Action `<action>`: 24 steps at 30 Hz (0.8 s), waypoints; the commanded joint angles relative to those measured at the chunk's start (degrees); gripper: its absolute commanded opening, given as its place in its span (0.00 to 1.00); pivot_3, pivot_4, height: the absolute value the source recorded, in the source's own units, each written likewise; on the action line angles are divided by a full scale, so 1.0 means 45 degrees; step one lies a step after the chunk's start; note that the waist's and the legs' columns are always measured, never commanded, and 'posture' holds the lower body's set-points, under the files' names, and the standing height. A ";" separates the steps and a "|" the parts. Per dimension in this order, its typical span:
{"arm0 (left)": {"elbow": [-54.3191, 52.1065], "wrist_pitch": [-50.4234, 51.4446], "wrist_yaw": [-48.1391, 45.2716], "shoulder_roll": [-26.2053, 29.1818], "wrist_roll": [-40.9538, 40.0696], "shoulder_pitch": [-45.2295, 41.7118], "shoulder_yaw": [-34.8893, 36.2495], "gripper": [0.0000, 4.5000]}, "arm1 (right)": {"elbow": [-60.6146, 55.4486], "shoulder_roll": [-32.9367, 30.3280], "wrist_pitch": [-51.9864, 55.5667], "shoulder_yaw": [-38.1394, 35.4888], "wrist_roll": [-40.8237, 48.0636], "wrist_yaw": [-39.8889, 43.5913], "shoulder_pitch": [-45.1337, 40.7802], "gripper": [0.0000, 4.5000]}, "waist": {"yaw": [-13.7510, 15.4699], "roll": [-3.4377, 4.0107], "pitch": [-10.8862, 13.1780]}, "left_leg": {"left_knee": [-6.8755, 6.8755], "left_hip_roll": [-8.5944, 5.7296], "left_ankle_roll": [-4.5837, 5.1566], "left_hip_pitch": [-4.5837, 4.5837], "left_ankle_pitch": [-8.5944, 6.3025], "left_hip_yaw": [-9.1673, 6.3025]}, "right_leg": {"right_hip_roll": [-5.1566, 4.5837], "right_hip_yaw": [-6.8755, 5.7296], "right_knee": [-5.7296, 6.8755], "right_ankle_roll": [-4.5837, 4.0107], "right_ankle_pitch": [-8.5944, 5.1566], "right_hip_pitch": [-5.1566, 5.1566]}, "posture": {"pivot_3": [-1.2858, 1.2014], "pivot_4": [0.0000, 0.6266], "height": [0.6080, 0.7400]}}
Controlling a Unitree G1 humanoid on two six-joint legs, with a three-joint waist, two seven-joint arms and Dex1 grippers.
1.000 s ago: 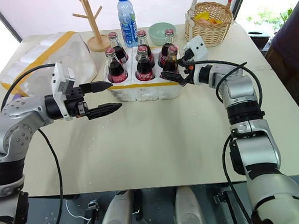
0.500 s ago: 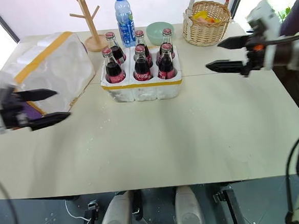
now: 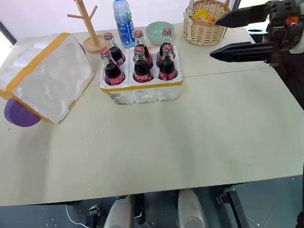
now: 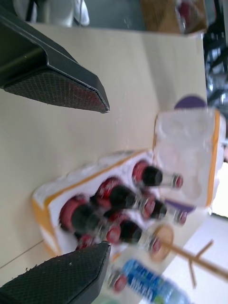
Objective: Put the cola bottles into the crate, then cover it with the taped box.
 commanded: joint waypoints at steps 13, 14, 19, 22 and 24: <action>0.8270 -0.2892 -0.0655 -0.3230 0.4387 -1.2044 -0.9270 1.00 | -0.2937 -0.0535 0.1433 -0.2494 0.2381 -0.2273 0.1724 0.98 | 0.0311 -0.0038 -0.0005 | 0.0074 0.0012 0.0007 0.0002 0.0010 0.0006 | 0.0061 -0.0001 0.0099 0.0063 0.0033 0.0007 | 0.52 0.24 1.00; 0.8687 -0.3018 -0.0668 -0.3378 0.4569 -1.2391 -0.9391 1.00 | -0.2992 -0.0539 0.1442 -0.2539 0.2454 -0.2386 0.1791 0.98 | 0.0310 -0.0041 -0.0003 | 0.0085 0.0012 0.0007 -0.0006 0.0010 0.0006 | 0.0061 0.0000 0.0098 0.0063 0.0033 0.0008 | 0.52 0.24 1.00; 1.0549 -0.3796 -0.0663 -0.4200 0.5491 -1.3684 -0.9991 0.80 | -0.3538 -0.0612 0.1555 -0.3232 0.2883 -0.3049 0.2623 1.00 | 0.0314 -0.0048 -0.0002 | 0.0127 0.0013 0.0012 -0.0024 0.0007 -0.0006 | 0.0060 0.0000 0.0099 0.0060 0.0031 0.0013 | 0.52 0.24 1.00; 1.1244 -0.4133 -0.0615 -0.4461 0.5871 -1.4043 -1.0050 0.54 | -0.3680 -0.0610 0.1566 -0.3518 0.3113 -0.3414 0.2950 1.00 | 0.0317 -0.0048 -0.0002 | 0.0130 0.0014 0.0012 -0.0021 0.0007 -0.0010 | 0.0059 -0.0001 0.0101 0.0060 0.0031 0.0018 | 0.52 0.24 1.00; 1.1545 -0.4358 -0.0500 -0.4575 0.6108 -1.4218 -1.0080 0.32 | -0.3784 -0.0593 0.1490 -0.3661 0.3196 -0.3583 0.3263 1.00 | 0.0331 -0.0052 -0.0003 | 0.0132 0.0014 0.0013 -0.0022 0.0007 -0.0014 | 0.0059 -0.0001 0.0101 0.0060 0.0031 0.0020 | 0.52 0.24 1.00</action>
